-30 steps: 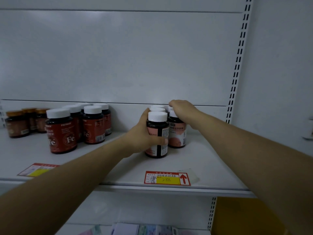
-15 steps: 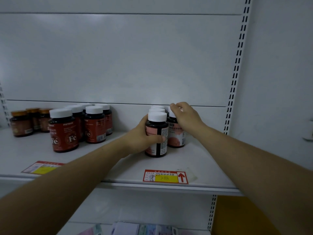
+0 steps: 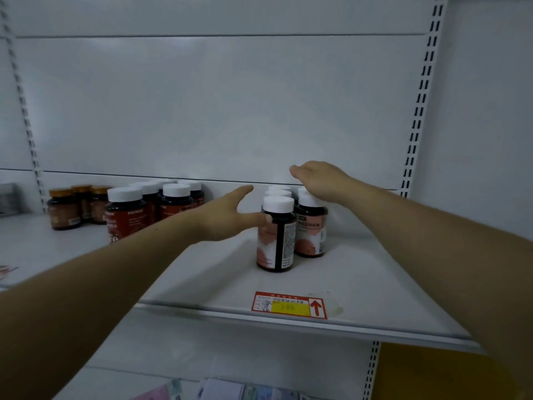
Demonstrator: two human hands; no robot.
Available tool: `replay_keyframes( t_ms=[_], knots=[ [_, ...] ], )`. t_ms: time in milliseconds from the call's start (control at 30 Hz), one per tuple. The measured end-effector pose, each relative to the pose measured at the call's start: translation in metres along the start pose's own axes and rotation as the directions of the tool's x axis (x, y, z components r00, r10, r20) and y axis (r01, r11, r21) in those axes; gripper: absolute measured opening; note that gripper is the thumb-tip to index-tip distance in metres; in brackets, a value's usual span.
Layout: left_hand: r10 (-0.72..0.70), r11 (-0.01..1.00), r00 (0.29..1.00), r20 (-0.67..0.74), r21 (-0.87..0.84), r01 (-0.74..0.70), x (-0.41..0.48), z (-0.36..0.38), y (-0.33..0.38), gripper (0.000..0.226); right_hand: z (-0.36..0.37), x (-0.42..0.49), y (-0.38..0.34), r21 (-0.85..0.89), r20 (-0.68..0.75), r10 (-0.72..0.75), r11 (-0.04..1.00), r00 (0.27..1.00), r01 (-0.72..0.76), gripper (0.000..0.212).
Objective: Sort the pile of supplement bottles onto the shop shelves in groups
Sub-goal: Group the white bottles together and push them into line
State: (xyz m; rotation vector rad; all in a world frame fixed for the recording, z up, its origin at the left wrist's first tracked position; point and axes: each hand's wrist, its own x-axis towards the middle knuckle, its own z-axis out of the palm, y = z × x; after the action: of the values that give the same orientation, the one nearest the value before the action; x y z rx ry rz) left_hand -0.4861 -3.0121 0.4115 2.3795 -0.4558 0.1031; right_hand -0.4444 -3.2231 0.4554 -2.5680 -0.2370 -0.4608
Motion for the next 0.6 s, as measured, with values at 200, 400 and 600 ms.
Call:
replay_keyframes(
  t_ms=[200, 400, 600],
  knots=[
    [0.064, 0.947, 0.993, -0.103, 0.319, -0.028, -0.026, -0.053, -0.004, 0.082, 0.009, 0.017, -0.070, -0.176, 0.092, -0.109, 0.977, 0.990, 0.124, 0.056],
    [0.057, 0.857, 0.991, -0.123, 0.515, 0.014, -0.046, -0.106, -0.053, 0.061, 0.052, 0.033, -0.133, -0.269, 0.148, -0.194, 0.936, 0.970, 0.228, 0.058],
    [-0.070, 0.960, 0.973, -0.218, 0.252, 0.125, -0.052, -0.148, -0.125, 0.091, 0.106, 0.037, -0.175, -0.176, 0.143, -0.122, 0.973, 0.982, 0.147, 0.062]
  ],
)
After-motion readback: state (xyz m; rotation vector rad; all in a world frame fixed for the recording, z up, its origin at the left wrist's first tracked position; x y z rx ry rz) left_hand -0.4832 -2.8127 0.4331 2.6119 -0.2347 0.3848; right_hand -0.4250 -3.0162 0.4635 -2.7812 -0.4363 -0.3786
